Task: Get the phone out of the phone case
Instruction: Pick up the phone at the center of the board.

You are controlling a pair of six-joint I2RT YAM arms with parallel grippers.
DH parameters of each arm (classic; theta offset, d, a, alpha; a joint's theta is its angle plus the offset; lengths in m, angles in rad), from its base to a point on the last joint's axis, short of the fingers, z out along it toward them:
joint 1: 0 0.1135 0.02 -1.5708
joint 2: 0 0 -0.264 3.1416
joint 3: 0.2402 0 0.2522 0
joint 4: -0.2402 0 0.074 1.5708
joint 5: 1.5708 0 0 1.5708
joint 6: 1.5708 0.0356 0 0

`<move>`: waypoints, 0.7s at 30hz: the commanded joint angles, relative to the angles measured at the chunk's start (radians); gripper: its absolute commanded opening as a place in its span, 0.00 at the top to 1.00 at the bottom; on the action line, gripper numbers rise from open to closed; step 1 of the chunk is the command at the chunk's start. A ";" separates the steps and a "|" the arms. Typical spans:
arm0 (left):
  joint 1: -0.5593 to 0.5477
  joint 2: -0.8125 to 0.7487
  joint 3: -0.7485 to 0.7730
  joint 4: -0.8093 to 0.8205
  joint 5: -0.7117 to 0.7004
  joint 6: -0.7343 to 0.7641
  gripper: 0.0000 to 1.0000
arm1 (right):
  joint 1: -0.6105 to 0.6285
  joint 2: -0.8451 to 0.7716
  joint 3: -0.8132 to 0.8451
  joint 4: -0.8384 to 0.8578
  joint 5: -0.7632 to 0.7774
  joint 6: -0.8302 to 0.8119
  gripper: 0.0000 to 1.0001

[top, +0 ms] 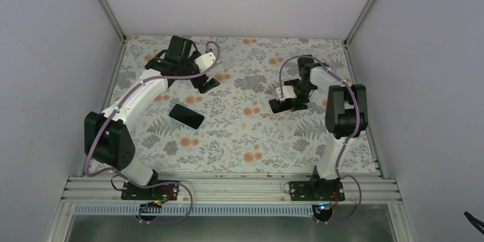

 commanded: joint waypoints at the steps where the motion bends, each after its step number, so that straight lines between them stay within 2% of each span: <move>1: 0.010 -0.015 -0.013 0.030 -0.020 -0.011 0.00 | 0.005 0.044 0.007 -0.010 0.054 -0.041 0.06; 8: 0.011 0.014 0.002 0.035 -0.022 -0.015 0.00 | 0.005 0.065 -0.030 0.082 0.069 -0.050 0.06; 17: 0.012 0.042 0.002 0.028 -0.013 -0.001 0.00 | 0.006 0.153 0.018 0.036 0.141 -0.047 0.09; 21: 0.012 0.060 0.022 0.008 0.012 0.011 0.00 | 0.008 0.204 0.052 0.004 0.180 -0.006 0.17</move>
